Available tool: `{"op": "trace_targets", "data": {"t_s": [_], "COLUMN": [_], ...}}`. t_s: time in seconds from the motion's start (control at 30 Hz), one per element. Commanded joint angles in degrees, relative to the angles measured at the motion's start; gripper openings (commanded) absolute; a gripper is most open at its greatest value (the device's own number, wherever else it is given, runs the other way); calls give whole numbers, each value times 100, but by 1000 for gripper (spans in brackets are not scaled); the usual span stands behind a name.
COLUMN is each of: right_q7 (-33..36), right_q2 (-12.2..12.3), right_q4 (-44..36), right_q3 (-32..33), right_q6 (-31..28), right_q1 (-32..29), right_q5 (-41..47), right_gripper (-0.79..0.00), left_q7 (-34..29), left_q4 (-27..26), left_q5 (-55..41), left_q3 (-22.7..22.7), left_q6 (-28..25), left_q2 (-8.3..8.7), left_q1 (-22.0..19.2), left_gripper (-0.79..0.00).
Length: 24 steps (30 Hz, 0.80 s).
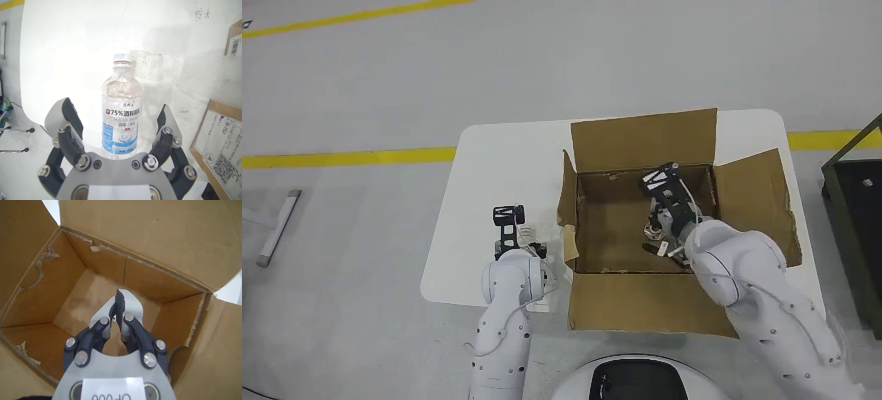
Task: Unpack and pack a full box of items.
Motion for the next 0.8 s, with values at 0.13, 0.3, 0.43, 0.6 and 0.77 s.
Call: {"op": "trace_targets", "data": {"t_s": [0.13,0.3,0.43,0.6,0.77], "right_q7": [-123,-123,-80,536,1012], "right_q2": [-25,-25,-7,-71,-205], "right_q4": [236,236,217,688,1557], "right_q3": [-38,-38,-113,-475,-876], "right_q6": [215,215,-31,-8,19], "right_q1": [59,59,55,467,1095], "right_q5": [10,10,-295,-688,-588], "right_gripper": [-785,-785,-785,-785,-785], "left_q7": [0,0,0,0,0], "left_q4": [0,0,0,0,0], "left_q5": [0,0,0,0,0], "left_q3": [0,0,0,0,0], "left_q6": [0,0,0,0,0], "left_q2": [0,0,0,0,0], "left_q1": [0,0,0,0,0], "left_gripper": [0,0,0,0,0]}}
